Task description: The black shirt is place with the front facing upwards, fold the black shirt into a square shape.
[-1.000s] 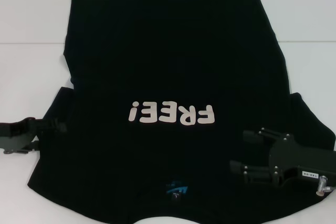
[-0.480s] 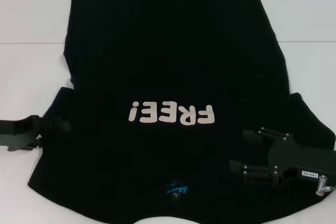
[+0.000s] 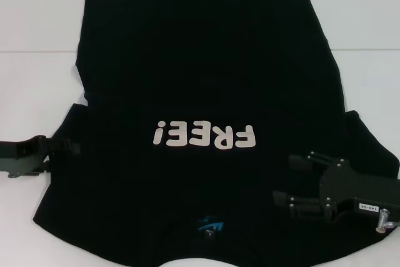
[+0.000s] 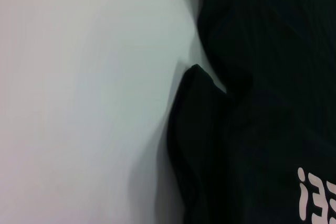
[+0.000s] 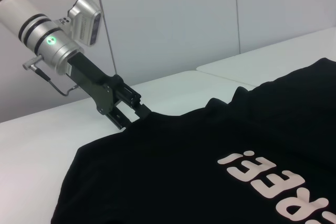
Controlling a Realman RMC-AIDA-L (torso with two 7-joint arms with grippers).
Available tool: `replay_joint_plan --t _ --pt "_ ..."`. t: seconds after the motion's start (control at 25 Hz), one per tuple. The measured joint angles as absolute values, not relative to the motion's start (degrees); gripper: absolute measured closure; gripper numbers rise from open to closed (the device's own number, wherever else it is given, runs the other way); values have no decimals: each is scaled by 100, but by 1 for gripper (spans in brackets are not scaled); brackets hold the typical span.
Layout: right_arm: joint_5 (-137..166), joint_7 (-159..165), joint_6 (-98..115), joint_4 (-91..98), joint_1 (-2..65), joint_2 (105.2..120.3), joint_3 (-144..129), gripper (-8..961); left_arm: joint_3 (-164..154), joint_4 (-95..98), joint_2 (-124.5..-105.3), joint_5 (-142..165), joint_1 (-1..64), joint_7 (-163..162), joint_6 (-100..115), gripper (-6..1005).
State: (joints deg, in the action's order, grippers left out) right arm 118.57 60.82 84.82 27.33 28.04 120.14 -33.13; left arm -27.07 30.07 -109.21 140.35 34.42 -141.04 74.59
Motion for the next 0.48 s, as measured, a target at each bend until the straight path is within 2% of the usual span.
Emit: replay_joint_plan --t 0.32,0.48 --pt "11857 6082 8493 2724 2804 12015 -3313 27 -2953 3148 -11050 14107 3461 -14075 7177 266" --pt "11856 6139 8496 2723 2803 12014 -3313 26 -2954 3153 -11065 14092 3466 -14069 7082 395"
